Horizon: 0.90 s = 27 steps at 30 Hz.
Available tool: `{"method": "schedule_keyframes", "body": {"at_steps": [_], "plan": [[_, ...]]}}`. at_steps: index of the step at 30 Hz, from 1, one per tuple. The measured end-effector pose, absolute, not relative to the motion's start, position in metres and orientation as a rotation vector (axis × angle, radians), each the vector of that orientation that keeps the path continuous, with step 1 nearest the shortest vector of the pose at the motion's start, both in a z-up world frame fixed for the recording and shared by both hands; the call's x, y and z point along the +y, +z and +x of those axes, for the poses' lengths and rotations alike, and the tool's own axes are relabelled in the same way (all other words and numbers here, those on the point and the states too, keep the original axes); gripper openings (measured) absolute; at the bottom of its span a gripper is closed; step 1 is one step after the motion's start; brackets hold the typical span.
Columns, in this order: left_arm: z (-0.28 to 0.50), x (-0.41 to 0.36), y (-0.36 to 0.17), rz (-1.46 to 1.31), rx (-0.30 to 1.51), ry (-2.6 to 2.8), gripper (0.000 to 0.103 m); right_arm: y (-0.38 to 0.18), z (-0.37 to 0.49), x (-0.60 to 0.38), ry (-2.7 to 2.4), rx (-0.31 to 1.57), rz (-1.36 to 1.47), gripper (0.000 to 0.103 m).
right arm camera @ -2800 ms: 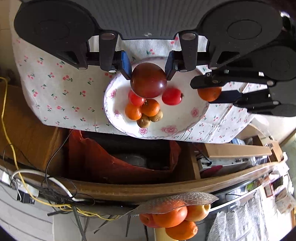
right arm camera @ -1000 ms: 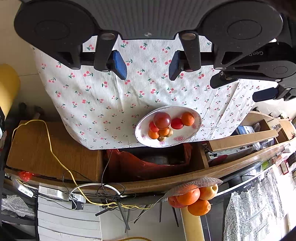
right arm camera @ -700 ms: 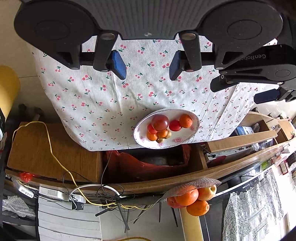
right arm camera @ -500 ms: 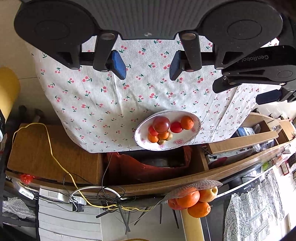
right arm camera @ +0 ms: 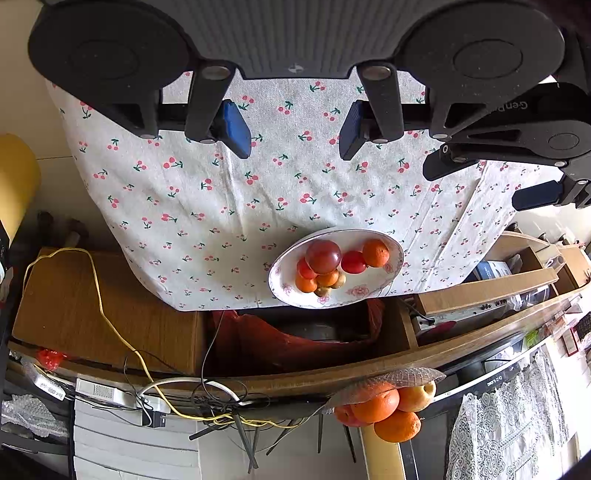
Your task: Organize fruits
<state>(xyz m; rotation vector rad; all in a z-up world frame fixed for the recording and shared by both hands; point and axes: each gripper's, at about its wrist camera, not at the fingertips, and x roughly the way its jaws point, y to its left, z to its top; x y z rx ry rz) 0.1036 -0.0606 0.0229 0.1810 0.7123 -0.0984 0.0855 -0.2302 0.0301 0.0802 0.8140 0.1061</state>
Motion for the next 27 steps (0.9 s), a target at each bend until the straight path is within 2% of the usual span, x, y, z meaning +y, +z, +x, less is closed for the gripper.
{"method": "schedule_keyframes", "body": {"at_steps": [27], "plan": [[0.059, -0.047, 0.036, 0.122, 0.702, -0.098, 0.103, 0.039, 0.042, -0.225, 0.088, 0.799, 0.104, 0.052]]}}
